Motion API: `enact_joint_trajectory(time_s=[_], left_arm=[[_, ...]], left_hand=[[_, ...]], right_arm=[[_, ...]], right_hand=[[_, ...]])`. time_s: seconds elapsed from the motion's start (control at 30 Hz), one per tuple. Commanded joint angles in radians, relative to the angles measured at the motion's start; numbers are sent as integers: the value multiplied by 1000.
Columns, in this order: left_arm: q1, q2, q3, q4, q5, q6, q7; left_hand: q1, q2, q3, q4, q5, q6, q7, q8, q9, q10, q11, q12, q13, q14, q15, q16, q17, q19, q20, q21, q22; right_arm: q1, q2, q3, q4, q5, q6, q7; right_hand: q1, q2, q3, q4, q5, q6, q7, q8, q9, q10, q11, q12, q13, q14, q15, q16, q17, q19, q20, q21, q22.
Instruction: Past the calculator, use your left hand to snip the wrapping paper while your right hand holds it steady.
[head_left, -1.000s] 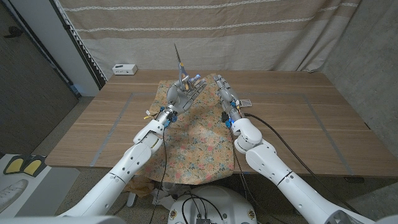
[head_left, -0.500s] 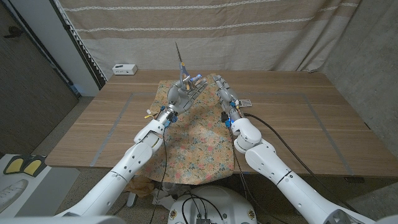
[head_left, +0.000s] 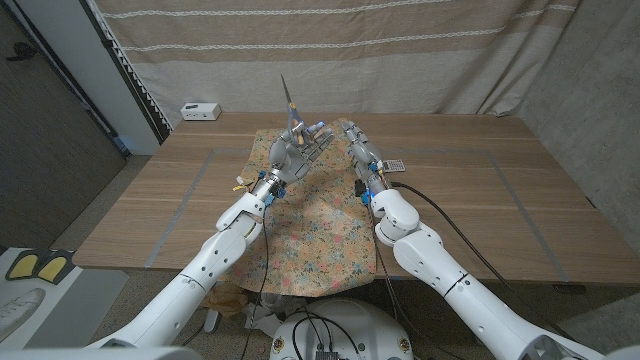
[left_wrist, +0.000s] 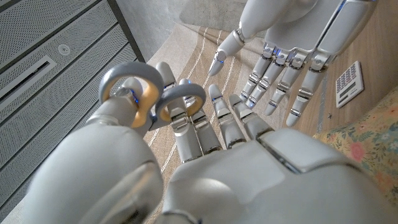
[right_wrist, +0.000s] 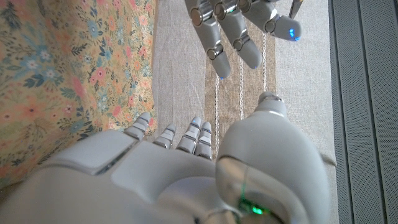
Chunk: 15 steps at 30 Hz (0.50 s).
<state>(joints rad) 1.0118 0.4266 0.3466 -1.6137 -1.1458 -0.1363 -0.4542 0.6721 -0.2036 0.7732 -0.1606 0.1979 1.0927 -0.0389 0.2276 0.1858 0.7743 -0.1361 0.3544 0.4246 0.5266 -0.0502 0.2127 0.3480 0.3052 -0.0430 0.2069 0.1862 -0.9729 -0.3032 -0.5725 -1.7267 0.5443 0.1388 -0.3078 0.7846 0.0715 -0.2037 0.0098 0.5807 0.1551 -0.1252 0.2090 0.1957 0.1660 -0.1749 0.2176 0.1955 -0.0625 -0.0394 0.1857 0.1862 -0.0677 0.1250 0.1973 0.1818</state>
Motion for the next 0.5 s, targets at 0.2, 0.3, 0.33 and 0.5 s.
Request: enact_joint_trajectory(time_s=[0.2, 0.3, 0.33, 0.5], left_arm=[[-6, 5, 3, 21, 18, -4, 4], [-6, 5, 3, 22, 18, -2, 3], [-6, 5, 3, 23, 19, -3, 3], [-5, 5, 3, 22, 22, -5, 7]], left_hand=[[-44, 1, -55, -11, 13, -227, -175, -4, 3, 77, -81, -13, 7, -7, -166, -4, -4, -3, -102, 0, -2], [-44, 2, -60, -13, 14, -227, -176, -4, 3, 79, -81, -14, 8, -6, -167, -3, -5, -3, -103, -1, -2], [-44, 2, -61, -14, 14, -226, -176, -4, 3, 79, -81, -14, 8, -6, -167, -3, -5, -3, -104, -1, -2], [-38, 6, -72, -18, 16, -251, -178, -16, 2, 82, -81, -15, 10, -5, -168, -3, -9, -3, -103, -1, -2]], right_arm=[[3, 6, -2, 7, -4, 0, -2], [2, 6, -2, 7, -5, 1, -4], [2, 5, -3, 8, -5, 3, -1], [1, 5, -2, 4, -2, -2, -3]], right_hand=[[-1, 6, -9, -1, -3, 2, 6, -2, 2, 0, -4, 4, 2, 2, -39, 8, 1, 4, 7, 7, 1], [-1, 6, -9, -1, -3, 2, 5, -2, 2, 0, -5, 4, 2, 2, -39, 8, 1, 4, 7, 6, 1], [-1, 6, -9, -1, -3, 2, 5, -2, 2, 0, -4, 4, 2, 2, -39, 8, 1, 4, 7, 6, 1], [-1, 6, -10, -1, -4, 3, 6, -2, 1, 0, -4, 4, 1, 2, -39, 8, 1, 2, 9, 6, 1]])
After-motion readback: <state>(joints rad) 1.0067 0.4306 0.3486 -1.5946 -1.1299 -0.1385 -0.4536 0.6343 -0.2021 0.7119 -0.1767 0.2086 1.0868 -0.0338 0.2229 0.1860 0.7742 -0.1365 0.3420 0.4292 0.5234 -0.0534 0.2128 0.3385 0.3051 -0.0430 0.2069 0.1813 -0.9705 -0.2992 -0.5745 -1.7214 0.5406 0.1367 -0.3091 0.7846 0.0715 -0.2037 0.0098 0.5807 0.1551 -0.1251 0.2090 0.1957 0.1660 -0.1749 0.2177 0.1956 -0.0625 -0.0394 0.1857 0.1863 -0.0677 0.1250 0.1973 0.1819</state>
